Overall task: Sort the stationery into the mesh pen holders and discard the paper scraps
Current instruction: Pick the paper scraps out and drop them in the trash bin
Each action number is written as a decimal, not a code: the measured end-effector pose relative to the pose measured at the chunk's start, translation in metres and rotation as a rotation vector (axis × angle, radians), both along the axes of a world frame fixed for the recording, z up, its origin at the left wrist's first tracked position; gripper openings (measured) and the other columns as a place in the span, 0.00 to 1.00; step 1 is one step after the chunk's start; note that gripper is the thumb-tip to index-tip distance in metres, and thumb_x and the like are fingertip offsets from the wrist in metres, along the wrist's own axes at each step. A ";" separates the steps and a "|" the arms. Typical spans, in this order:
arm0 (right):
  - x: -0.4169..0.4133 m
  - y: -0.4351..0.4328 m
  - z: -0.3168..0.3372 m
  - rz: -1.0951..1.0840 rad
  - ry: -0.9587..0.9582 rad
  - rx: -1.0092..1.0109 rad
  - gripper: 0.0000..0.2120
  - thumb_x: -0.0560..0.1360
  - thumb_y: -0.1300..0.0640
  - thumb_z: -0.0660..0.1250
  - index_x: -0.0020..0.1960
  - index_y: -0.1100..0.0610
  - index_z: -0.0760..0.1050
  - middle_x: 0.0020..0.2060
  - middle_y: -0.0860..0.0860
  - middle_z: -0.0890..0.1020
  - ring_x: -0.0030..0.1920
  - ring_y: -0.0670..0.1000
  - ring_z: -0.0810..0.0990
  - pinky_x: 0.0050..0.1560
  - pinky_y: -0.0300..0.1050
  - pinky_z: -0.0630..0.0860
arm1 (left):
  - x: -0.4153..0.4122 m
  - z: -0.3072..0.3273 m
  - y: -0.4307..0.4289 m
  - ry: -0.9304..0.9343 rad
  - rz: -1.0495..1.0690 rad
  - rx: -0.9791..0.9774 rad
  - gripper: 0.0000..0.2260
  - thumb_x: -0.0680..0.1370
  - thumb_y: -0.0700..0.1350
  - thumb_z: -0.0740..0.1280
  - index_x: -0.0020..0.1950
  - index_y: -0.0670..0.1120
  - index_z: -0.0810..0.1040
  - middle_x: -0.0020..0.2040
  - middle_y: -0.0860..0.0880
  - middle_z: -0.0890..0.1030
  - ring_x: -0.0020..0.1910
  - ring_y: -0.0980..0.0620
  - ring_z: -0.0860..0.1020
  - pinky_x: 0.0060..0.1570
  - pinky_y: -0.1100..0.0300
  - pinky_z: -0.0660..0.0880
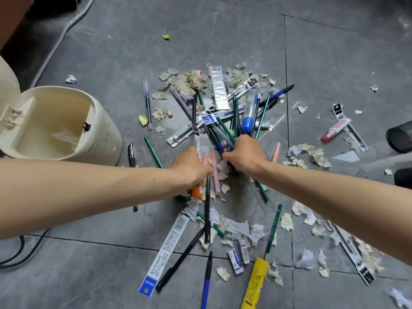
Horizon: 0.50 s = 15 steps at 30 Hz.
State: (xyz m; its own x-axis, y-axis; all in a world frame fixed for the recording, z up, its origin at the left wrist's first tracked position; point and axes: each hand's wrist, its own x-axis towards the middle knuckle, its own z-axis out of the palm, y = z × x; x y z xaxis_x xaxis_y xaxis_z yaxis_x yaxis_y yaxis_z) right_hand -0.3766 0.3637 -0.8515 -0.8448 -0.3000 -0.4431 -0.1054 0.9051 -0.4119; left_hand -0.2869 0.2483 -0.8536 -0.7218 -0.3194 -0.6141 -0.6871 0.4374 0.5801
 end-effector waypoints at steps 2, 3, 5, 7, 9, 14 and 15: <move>0.001 0.003 0.000 0.002 -0.019 0.008 0.13 0.69 0.57 0.70 0.30 0.57 0.69 0.26 0.51 0.72 0.30 0.51 0.72 0.29 0.42 0.67 | 0.003 0.001 -0.004 -0.046 -0.052 -0.057 0.12 0.74 0.44 0.68 0.52 0.42 0.69 0.43 0.46 0.74 0.44 0.45 0.75 0.38 0.57 0.70; 0.002 0.003 0.000 -0.002 -0.028 -0.010 0.13 0.68 0.56 0.70 0.29 0.57 0.70 0.25 0.51 0.71 0.28 0.50 0.70 0.28 0.42 0.67 | 0.005 0.002 -0.007 -0.064 -0.080 -0.085 0.12 0.74 0.45 0.69 0.52 0.43 0.68 0.46 0.46 0.74 0.47 0.45 0.75 0.40 0.56 0.71; 0.006 0.006 0.001 0.006 -0.040 -0.060 0.12 0.68 0.54 0.70 0.30 0.57 0.71 0.25 0.51 0.72 0.27 0.50 0.69 0.28 0.42 0.67 | 0.006 0.004 -0.010 -0.080 -0.123 -0.116 0.15 0.73 0.47 0.71 0.51 0.44 0.68 0.49 0.45 0.74 0.49 0.45 0.74 0.43 0.56 0.71; 0.013 0.006 0.004 0.029 -0.082 -0.117 0.10 0.69 0.54 0.69 0.33 0.57 0.73 0.26 0.51 0.73 0.27 0.49 0.71 0.28 0.42 0.70 | 0.008 0.005 -0.013 -0.094 -0.148 -0.119 0.18 0.72 0.49 0.73 0.50 0.45 0.67 0.46 0.47 0.73 0.45 0.48 0.73 0.40 0.58 0.69; 0.021 0.004 0.008 0.052 -0.139 -0.170 0.07 0.70 0.56 0.69 0.36 0.58 0.74 0.29 0.51 0.76 0.29 0.49 0.74 0.30 0.43 0.75 | 0.007 0.006 -0.015 -0.109 -0.145 -0.096 0.19 0.70 0.51 0.75 0.49 0.45 0.67 0.39 0.50 0.73 0.38 0.50 0.73 0.31 0.60 0.67; 0.031 0.002 0.001 0.073 -0.132 -0.126 0.09 0.71 0.55 0.71 0.35 0.55 0.73 0.31 0.52 0.78 0.32 0.51 0.78 0.35 0.47 0.78 | -0.001 0.005 -0.008 -0.174 -0.190 -0.072 0.15 0.70 0.48 0.75 0.42 0.42 0.71 0.31 0.47 0.75 0.24 0.52 0.73 0.17 0.64 0.66; 0.031 0.002 -0.003 0.073 -0.135 -0.109 0.10 0.70 0.53 0.73 0.34 0.55 0.74 0.30 0.51 0.78 0.31 0.51 0.78 0.33 0.47 0.78 | -0.001 0.005 -0.005 -0.184 -0.189 -0.062 0.14 0.70 0.47 0.75 0.39 0.42 0.71 0.30 0.46 0.75 0.23 0.52 0.73 0.17 0.64 0.65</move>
